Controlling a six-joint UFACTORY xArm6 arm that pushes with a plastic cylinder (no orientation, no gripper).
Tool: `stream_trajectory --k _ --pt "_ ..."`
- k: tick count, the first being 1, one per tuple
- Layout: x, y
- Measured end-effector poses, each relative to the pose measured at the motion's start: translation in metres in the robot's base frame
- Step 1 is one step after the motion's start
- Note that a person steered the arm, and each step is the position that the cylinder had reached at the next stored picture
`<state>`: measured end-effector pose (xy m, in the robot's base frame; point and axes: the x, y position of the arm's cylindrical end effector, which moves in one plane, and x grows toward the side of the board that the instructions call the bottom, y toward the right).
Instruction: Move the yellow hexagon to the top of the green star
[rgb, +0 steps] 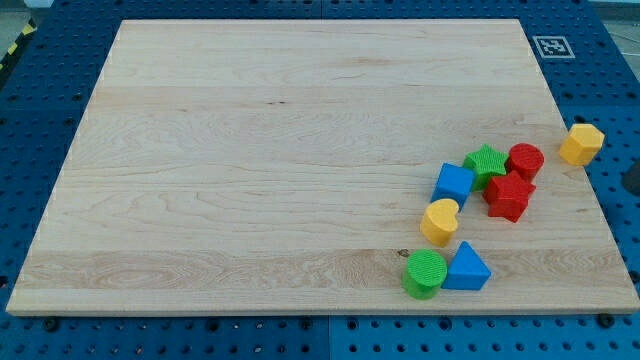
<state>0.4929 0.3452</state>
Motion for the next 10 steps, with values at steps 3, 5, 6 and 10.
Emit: stream_trajectory --k 3,5,6,10 --pt "-0.065 -0.018" --pt "-0.01 -0.06" --pt "-0.038 -0.03" --pt "-0.056 -0.06"
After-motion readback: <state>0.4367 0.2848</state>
